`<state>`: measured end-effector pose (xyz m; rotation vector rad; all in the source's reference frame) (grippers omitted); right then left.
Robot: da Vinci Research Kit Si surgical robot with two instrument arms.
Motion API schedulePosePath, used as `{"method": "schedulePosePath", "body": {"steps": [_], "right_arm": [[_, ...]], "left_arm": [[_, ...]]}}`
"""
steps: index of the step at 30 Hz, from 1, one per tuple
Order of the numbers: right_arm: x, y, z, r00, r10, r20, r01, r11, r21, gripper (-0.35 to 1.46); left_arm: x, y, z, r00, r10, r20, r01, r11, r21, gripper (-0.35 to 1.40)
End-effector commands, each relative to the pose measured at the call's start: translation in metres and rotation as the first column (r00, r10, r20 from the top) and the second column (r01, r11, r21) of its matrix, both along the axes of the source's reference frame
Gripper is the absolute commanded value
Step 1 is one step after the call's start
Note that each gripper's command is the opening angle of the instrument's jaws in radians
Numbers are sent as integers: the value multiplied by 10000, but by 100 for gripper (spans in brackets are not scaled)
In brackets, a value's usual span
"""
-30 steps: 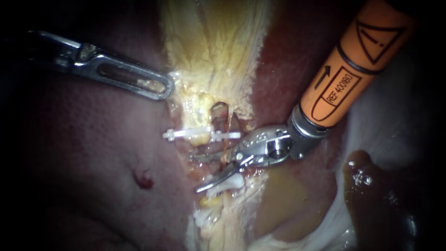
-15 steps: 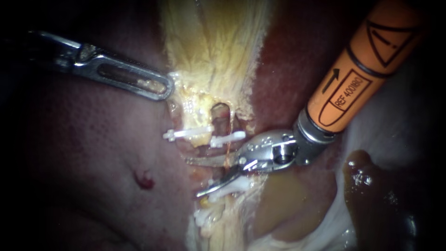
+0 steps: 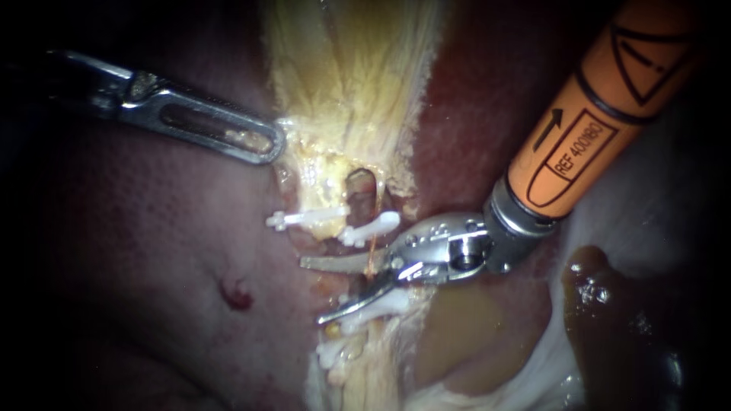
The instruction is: Go to the cutting position right tube
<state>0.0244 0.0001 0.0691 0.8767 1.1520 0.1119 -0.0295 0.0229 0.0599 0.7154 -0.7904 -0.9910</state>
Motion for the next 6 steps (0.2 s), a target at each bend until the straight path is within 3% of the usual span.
{"method": "schedulePosePath", "body": {"steps": [1,6], "right_arm": [[0,0,0,10000,0,5,0,10000,0,137],[0,0,0,10000,0,4,0,10000,0,137]], "left_arm": [[0,0,0,10000,1,0,-1,10000,1,-35],[0,0,0,10000,-1,-2,1,10000,1,-35]]}}
